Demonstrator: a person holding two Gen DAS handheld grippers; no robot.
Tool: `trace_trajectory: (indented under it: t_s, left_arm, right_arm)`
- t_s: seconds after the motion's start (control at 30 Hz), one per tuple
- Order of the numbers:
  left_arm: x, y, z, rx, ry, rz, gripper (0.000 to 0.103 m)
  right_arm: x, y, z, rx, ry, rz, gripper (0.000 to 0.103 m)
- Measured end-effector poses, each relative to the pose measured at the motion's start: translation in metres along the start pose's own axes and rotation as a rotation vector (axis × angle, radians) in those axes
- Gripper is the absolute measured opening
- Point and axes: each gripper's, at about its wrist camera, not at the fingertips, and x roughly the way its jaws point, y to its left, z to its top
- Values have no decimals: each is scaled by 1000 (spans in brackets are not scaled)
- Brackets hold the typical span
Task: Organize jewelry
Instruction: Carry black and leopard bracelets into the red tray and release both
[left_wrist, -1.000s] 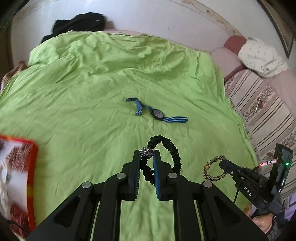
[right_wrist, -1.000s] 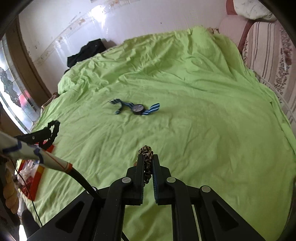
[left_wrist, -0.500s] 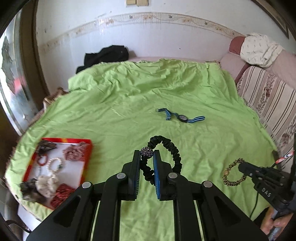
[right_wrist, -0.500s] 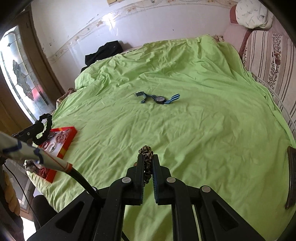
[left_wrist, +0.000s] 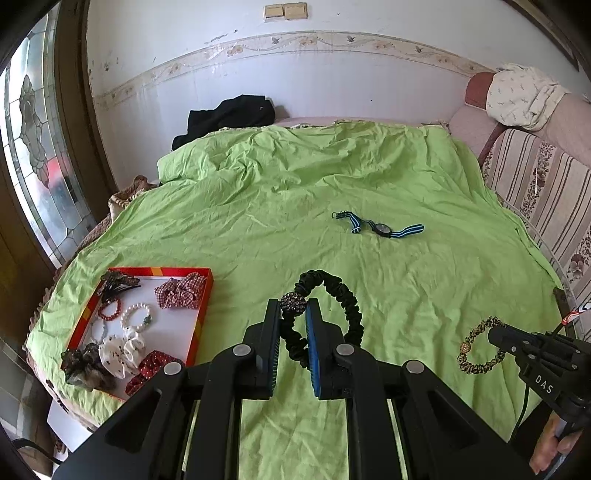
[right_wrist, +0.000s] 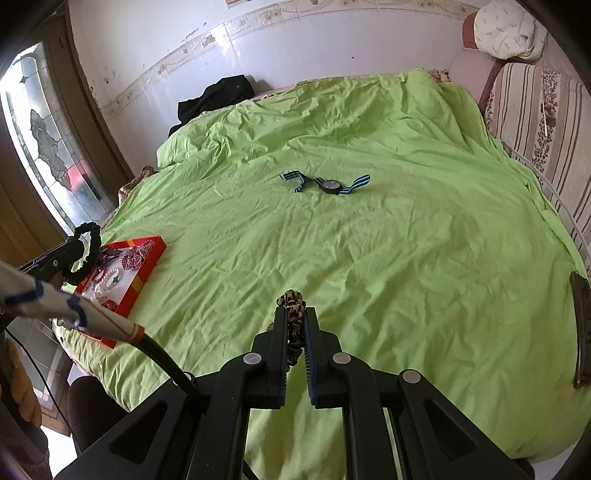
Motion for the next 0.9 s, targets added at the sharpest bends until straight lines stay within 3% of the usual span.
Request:
trace_trajectory:
  t_s: [0.57, 0.9]
  left_arm:
    - [25, 35, -19, -63, 69, -10, 13]
    - [42, 36, -24, -71, 86, -88, 13]
  right_arm:
    - [22, 30, -7, -54, 58, -10, 9]
    - [14, 30, -13, -74, 44, -87, 9]
